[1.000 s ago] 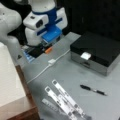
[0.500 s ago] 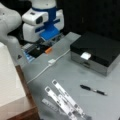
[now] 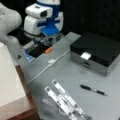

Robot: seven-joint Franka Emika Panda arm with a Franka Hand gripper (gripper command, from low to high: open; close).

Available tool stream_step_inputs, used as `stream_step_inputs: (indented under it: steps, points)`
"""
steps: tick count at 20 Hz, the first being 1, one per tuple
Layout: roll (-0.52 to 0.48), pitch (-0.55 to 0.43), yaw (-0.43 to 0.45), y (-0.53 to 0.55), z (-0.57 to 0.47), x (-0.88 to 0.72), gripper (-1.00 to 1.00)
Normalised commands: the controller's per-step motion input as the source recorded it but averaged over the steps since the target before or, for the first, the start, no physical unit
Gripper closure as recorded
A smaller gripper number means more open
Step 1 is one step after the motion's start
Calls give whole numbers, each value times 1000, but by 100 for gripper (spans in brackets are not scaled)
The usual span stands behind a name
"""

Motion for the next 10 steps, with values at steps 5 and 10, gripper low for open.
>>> stream_step_inputs:
  steps: [5, 10]
  points:
    - [-551, 297, -34, -84, 217, 403, -100]
    - [-418, 295, -109, 4, 224, 303, -100]
